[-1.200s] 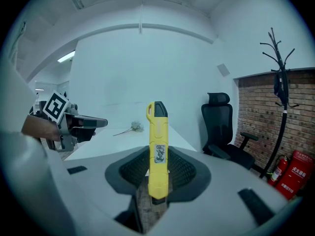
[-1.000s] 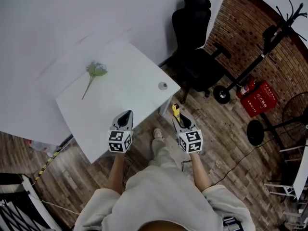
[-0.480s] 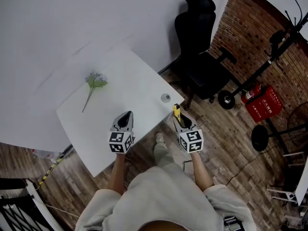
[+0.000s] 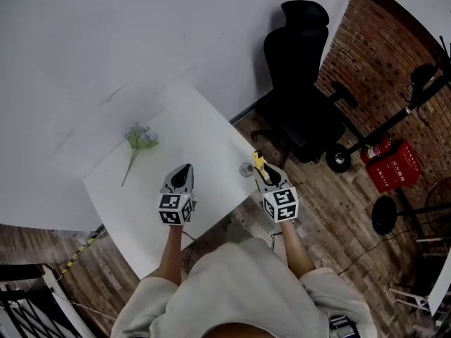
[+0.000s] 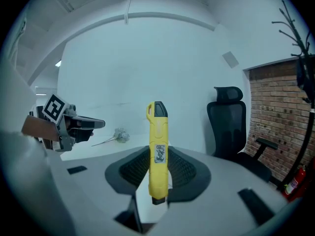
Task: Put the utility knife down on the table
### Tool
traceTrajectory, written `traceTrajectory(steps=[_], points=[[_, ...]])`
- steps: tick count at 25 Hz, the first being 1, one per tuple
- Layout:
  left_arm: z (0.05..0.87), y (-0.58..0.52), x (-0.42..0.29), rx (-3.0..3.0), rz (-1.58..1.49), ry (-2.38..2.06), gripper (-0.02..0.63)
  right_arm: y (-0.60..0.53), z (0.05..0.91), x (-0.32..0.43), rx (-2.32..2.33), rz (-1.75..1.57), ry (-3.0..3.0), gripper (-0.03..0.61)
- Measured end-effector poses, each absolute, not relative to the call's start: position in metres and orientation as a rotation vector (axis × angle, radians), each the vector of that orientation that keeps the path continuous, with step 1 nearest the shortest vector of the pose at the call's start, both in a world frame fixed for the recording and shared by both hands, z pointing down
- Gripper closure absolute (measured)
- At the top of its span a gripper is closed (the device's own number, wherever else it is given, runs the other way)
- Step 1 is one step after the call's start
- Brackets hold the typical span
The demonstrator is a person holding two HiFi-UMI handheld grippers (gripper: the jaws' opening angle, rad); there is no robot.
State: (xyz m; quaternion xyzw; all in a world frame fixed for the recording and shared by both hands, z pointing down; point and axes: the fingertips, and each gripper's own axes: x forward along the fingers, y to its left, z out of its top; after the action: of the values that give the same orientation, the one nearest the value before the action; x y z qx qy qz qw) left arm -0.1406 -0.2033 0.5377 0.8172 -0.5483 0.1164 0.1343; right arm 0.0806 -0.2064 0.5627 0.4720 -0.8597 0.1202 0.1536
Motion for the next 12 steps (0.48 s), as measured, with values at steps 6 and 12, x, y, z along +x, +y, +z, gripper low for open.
traceTrajectory(steps=[6,12], points=[[0.552,-0.258,-0.144,2.316,0.363,-1.607,0.607,-0.268,0.567,0.077,1.306,0.358,-2.474,0.468],[0.562,-0.3,-0.145,2.275,0.402,-1.634,0.607,-0.308,0.58,0.081,1.265,0.4,-2.479,0.468]])
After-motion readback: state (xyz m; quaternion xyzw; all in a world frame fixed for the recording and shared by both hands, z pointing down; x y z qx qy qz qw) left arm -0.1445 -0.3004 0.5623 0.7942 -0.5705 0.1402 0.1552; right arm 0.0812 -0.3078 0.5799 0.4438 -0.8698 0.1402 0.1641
